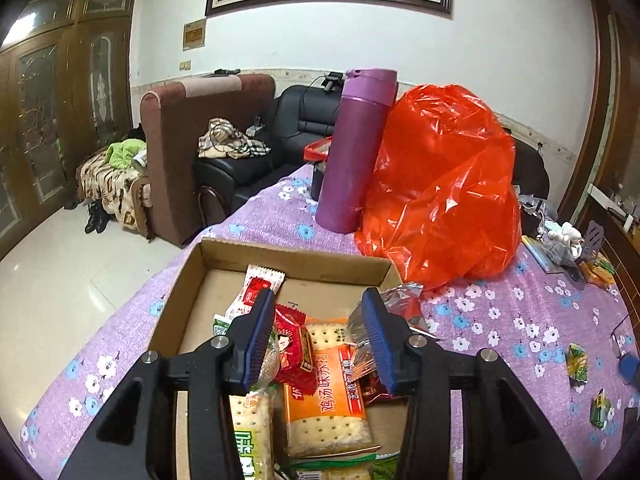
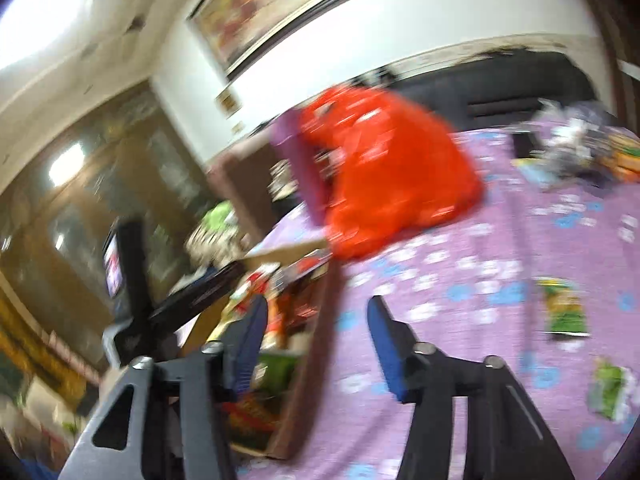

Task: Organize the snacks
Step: 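Move both tools back over the green pea packets on the table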

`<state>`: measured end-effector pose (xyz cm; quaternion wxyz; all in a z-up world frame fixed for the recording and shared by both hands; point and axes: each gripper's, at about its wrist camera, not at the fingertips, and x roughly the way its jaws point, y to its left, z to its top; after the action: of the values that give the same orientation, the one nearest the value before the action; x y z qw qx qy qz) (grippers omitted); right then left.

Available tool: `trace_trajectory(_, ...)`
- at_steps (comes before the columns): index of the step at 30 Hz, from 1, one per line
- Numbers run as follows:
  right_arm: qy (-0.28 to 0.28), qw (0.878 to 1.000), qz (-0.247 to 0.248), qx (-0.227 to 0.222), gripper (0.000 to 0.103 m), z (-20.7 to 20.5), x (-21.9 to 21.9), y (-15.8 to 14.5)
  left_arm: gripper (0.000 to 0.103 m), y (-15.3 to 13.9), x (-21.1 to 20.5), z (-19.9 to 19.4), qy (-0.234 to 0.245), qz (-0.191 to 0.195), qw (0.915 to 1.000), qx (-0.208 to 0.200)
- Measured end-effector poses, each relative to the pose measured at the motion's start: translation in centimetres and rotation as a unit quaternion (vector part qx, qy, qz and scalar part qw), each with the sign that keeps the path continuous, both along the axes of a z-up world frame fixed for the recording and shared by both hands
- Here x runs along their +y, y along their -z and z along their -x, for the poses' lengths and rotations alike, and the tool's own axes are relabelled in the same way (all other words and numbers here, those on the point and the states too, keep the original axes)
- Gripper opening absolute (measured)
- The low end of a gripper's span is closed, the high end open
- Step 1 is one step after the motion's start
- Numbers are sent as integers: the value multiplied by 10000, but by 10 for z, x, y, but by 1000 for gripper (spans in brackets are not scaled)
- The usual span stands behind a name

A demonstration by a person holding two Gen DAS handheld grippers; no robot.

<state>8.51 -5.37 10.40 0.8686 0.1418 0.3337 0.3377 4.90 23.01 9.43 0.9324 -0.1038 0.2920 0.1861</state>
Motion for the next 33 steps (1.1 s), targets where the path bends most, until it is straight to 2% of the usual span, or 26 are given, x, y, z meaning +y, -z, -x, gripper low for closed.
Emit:
trace_trajectory(4,805,9955,402,296,57,-15,-69,14,44,-4,-6,1,66,-88,9999,-72)
trace_trajectory(8,1477,9855,404,729,58,-30,-135,38,44,-10,-18,2,157,-183,9996,-110)
trace_trajectory(10,1740,9777,327,1130,58,-42,-163,60,45,-17,-29,7,296,-212,9992,-138)
trace_trajectory(13,1680,9738,87,1527,58,-51,-175,80,48,-29,-48,15,673,-122,9976,-147)
trace_trajectory(16,1449,9744,163,1714,58,-51,-167,86,58,-42,-78,22,1097,-268,9934,-192)
trace_trajectory(18,1210,9780,139,1696,58,-46,-160,84,59,-47,-98,21,1413,-274,9895,-124)
trace_trajectory(20,735,9820,-16,1741,58,-43,-150,81,59,-46,-117,13,1723,-209,9848,44)
trace_trajectory(23,400,9877,-9,1514,58,-36,-144,73,59,-38,-146,-3,2278,60,9727,441)
trace_trajectory(27,615,9901,734,1026,62,-28,-141,66,59,-18,-187,-29,2758,285,9564,919)
trace_trajectory(33,69,9851,1624,565,62,-16,-118,68,59,8,-233,-75,3116,697,9337,1621)
